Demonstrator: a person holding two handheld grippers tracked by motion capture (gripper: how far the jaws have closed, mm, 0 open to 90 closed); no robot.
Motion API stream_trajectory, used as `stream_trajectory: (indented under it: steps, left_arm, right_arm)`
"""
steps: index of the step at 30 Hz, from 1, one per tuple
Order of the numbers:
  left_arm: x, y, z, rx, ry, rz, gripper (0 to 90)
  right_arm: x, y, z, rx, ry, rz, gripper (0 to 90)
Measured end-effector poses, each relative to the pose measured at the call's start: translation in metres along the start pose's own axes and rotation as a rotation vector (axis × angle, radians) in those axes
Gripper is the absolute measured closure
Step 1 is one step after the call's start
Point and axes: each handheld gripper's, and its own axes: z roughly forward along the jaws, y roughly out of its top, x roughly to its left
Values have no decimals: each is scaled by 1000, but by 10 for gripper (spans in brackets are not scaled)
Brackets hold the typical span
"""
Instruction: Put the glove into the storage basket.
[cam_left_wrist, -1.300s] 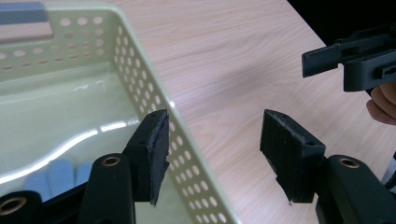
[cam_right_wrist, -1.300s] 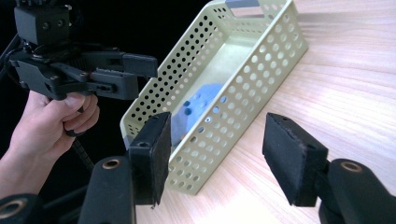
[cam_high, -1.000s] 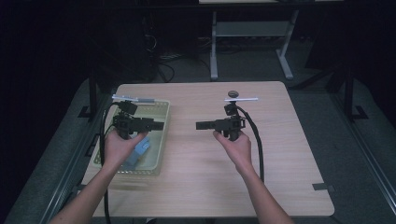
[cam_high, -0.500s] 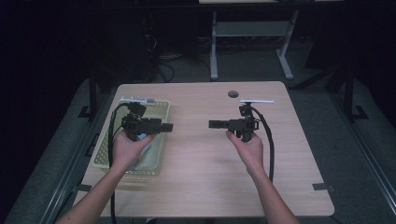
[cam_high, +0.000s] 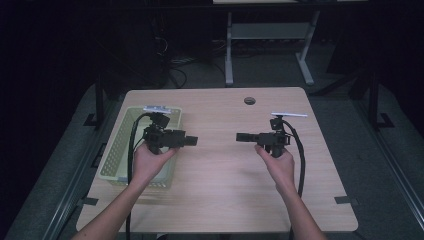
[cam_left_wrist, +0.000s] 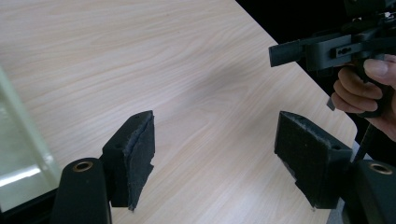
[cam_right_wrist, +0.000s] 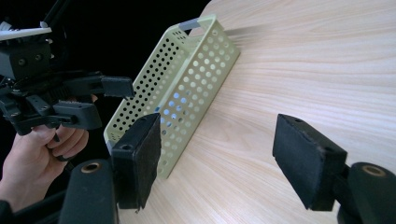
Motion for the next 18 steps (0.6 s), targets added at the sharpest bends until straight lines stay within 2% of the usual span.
stream_trajectory:
  steps: [8,18]
  left_arm:
    - [-12,-2,13,13,-12,22,287]
    - [-21,-8,24,17,-37,26,287]
  right_arm:
    - [-11,-7,-13,-4,-20,17,320]
    - [-20,-14,-27,-15,-38,31,318]
